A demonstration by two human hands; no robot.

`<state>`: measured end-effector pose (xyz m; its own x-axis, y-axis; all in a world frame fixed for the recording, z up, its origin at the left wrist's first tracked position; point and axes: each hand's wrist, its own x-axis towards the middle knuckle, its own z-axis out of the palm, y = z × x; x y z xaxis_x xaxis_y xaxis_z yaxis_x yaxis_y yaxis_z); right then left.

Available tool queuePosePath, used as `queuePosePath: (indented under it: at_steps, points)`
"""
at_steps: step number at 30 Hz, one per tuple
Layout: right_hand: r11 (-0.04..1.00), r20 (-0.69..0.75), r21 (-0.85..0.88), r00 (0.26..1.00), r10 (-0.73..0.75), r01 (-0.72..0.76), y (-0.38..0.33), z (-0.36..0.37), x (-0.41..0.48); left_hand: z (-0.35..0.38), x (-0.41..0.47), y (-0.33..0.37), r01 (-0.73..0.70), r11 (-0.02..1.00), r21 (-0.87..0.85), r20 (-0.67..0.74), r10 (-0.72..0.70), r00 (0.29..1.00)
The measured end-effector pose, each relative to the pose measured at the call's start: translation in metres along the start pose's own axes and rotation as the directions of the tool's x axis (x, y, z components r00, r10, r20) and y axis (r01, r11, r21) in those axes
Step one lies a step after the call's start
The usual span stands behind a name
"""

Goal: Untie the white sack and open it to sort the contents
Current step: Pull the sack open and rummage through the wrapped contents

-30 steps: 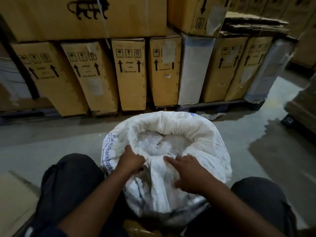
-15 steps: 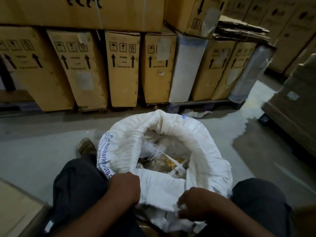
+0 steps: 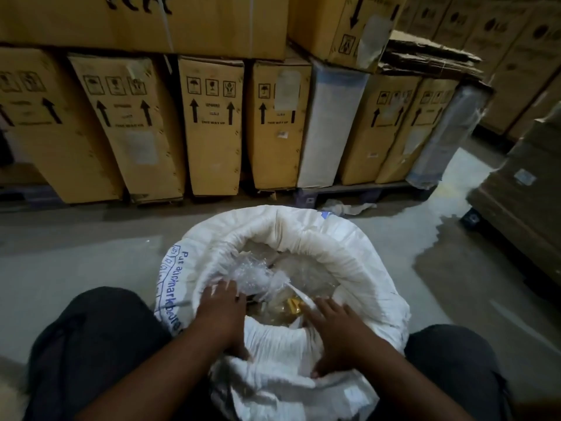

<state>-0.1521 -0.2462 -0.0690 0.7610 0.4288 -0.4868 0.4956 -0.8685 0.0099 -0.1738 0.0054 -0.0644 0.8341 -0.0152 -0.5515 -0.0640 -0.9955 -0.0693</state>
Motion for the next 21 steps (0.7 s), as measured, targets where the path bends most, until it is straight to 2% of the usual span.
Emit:
queuePosePath:
  at_steps: [3,6,8,9,10,11,12,13,14,15,16,17,18,19,20,21]
  points:
    - [0.999,0.057,-0.033,0.998,0.023,-0.021,0.002,0.002,0.009,0.008,0.013,-0.013,0.074,0.997,0.009,0.114,-0.075,0.991]
    - [0.996,0.222,-0.067,0.972,0.07,-0.056,-0.004,0.011,0.002,0.026,0.008,-0.015,0.087,0.99,0.112,0.199,-0.108,0.974]
    - [0.994,0.188,-0.091,0.979,0.078,-0.062,-0.011,0.04,-0.009,0.049,-0.005,-0.004,0.069,0.983,0.17,0.205,-0.104,0.973]
    - [0.989,0.321,-0.031,0.935,0.149,-0.147,-0.006,0.06,-0.014,0.06,-0.011,0.001,0.047,0.985,0.168,0.186,-0.079,0.979]
    - [0.994,0.13,0.022,0.986,0.104,-0.108,-0.007,0.094,-0.004,0.07,-0.013,0.002,0.007,0.992,0.127,0.158,-0.028,0.987]
    - [0.996,0.009,0.017,0.996,0.085,-0.085,-0.009,0.104,0.001,0.077,-0.016,0.002,-0.037,0.997,0.071,0.079,0.031,0.996]
    - [0.99,0.113,0.035,0.985,0.13,-0.135,-0.016,0.087,-0.009,0.079,-0.026,0.001,-0.129,0.987,0.093,0.102,0.119,0.988]
    - [0.989,0.393,0.016,0.91,0.129,-0.148,-0.023,0.056,-0.023,0.077,-0.033,0.0,-0.152,0.983,0.104,0.061,0.146,0.987]
    - [0.995,0.279,-0.052,0.955,0.101,-0.09,-0.025,0.034,-0.022,0.067,-0.03,-0.002,-0.189,0.979,0.073,0.005,0.189,0.982]
    - [0.999,0.24,-0.021,0.97,0.044,-0.04,-0.02,0.012,-0.017,0.058,-0.023,-0.002,-0.183,0.983,0.013,-0.078,0.184,0.98]
    - [0.999,0.266,0.042,0.964,-0.002,-0.009,-0.013,-0.009,-0.017,0.045,-0.019,-0.003,-0.186,0.982,-0.042,-0.026,0.185,0.982]
    - [0.999,0.209,0.043,0.978,-0.029,0.02,-0.008,-0.029,-0.014,0.03,-0.015,-0.004,-0.203,0.973,-0.11,0.019,0.206,0.978]
    - [0.997,0.086,0.074,0.996,-0.017,0.011,-0.002,-0.044,-0.006,0.011,-0.007,-0.001,-0.254,0.951,-0.175,-0.089,0.242,0.966]
    - [0.994,-0.05,0.104,0.999,-0.022,0.027,0.003,-0.058,0.002,-0.005,0.002,-0.002,-0.305,0.922,-0.241,-0.256,0.243,0.936]
    - [0.98,-0.173,0.187,0.984,-0.041,0.074,0.005,-0.068,0.011,-0.017,0.013,-0.005,-0.342,0.896,-0.284,-0.394,0.216,0.894]
    - [0.957,-0.269,0.262,0.962,-0.054,0.127,0.008,-0.073,0.022,-0.028,0.024,-0.009,-0.356,0.881,-0.311,-0.46,0.188,0.867]
